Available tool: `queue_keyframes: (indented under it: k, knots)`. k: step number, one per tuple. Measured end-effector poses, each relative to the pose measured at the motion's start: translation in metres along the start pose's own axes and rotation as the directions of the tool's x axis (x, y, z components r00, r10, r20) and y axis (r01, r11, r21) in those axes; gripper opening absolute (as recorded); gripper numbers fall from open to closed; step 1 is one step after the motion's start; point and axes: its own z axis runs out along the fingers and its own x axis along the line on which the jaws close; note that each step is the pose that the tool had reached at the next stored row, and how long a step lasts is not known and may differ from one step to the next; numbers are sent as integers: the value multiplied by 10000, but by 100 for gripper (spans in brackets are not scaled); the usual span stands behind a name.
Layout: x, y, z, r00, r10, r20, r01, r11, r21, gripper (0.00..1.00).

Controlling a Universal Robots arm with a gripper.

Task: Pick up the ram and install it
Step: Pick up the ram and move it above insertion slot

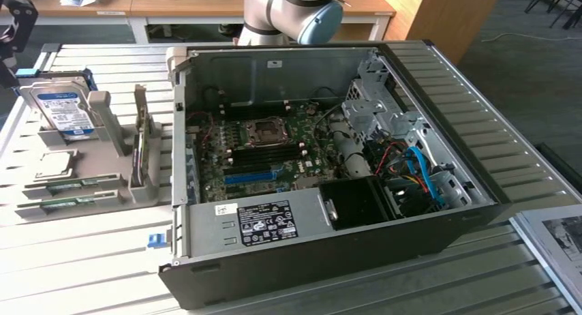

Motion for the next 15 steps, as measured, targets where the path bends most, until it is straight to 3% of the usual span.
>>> queue_keyframes:
  k: [4, 8, 15]
  knots:
    - [0, 0, 0, 9982, -592, -26, 592, 9982, -2, 10]
    - [0, 0, 1, 9927, -1203, -52, 1203, 9927, -6, 10]
    - [0, 0, 2, 9737, -2274, -99, 2274, 9738, -17, 10]
